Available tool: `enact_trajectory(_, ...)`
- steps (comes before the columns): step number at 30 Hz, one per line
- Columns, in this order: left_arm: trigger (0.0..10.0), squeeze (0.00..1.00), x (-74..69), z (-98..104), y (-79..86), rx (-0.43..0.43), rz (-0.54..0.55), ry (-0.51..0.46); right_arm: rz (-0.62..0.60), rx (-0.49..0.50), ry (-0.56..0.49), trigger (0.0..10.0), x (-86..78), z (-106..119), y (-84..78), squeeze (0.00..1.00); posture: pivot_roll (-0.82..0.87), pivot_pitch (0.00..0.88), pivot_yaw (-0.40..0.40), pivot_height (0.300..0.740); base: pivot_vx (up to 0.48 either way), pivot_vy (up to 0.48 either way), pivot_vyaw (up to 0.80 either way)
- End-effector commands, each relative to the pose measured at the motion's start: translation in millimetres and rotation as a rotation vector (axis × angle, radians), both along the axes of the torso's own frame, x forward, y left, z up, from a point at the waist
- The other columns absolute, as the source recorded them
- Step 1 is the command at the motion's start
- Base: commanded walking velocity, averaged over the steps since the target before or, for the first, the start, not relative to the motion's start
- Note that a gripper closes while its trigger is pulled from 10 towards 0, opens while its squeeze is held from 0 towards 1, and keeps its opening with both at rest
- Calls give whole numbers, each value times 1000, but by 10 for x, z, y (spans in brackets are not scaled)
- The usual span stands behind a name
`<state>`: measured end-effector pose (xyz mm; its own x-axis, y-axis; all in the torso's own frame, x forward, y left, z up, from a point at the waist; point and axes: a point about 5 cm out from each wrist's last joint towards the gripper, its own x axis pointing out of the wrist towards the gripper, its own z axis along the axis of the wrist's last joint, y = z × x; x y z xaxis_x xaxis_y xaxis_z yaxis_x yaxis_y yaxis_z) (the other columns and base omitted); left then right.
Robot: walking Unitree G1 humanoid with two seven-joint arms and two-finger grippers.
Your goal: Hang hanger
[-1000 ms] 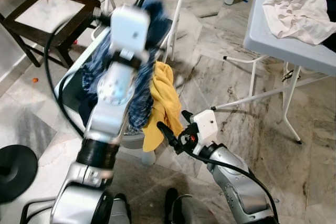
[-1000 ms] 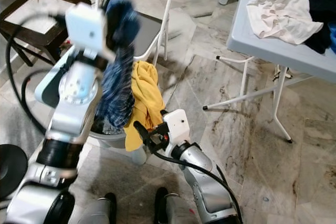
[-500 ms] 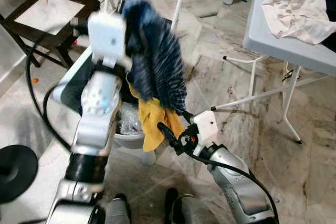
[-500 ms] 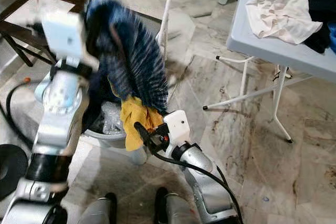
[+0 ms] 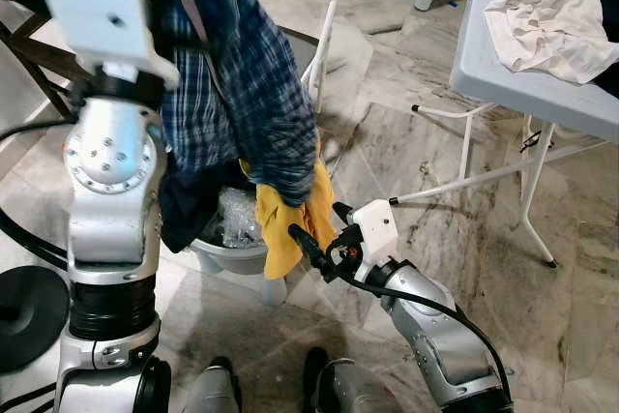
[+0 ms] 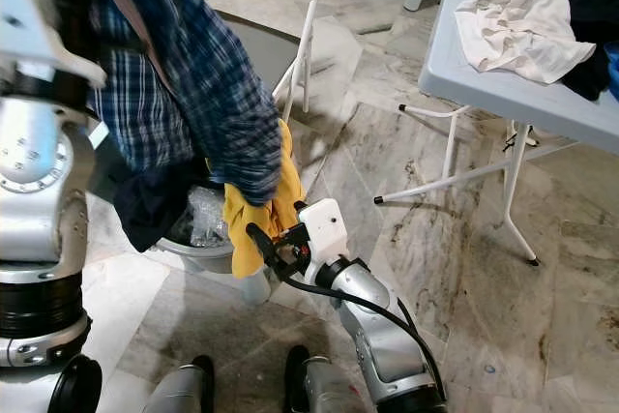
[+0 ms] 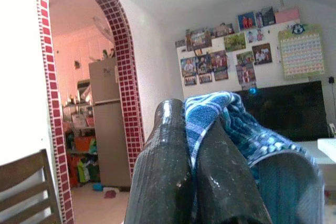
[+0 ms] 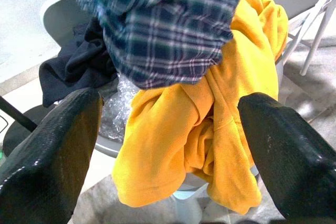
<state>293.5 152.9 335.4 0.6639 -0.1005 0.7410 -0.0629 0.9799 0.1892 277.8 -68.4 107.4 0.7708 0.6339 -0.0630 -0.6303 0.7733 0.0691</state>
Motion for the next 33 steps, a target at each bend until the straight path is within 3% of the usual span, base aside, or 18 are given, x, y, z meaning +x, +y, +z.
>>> enact_trajectory(1, 0, 0, -23, 4, -11, 2, -7, -6, -2, -7, 14, 10000, -25, -47, -18, 0, 135, 242, -116, 740, 0, 0, 0)
enact_trajectory(23, 0, 0, -23, 4, -11, 2, -7, -6, -2, -7, 14, 10000, -25, -47, -18, 0, 135, 242, -116, 740, 0, 0, 0)
enact_trajectory(25, 0, 0, 121, -619, 122, 6, 87, 260, -41, -11, 22, 10000, -1, -107, -32, 0, 123, 232, -71, 740, 0, 0, 0)
enact_trajectory(26, 0, 0, 121, -619, 122, 6, 87, 260, -41, -11, 22, 10000, -1, -107, -32, 0, 123, 232, -71, 740, 0, 0, 0)
enact_trajectory(27, 0, 0, 137, -995, 175, 13, 126, 395, -59, -12, 27, 10000, -3, -128, -42, 0, 122, 233, -72, 740, 0, 0, 0)
enact_trajectory(33, 0, 0, 150, -1066, 185, 21, 148, 448, -53, -10, 26, 10000, -4, -126, -22, 0, 128, 239, -73, 740, 0, 0, 0)
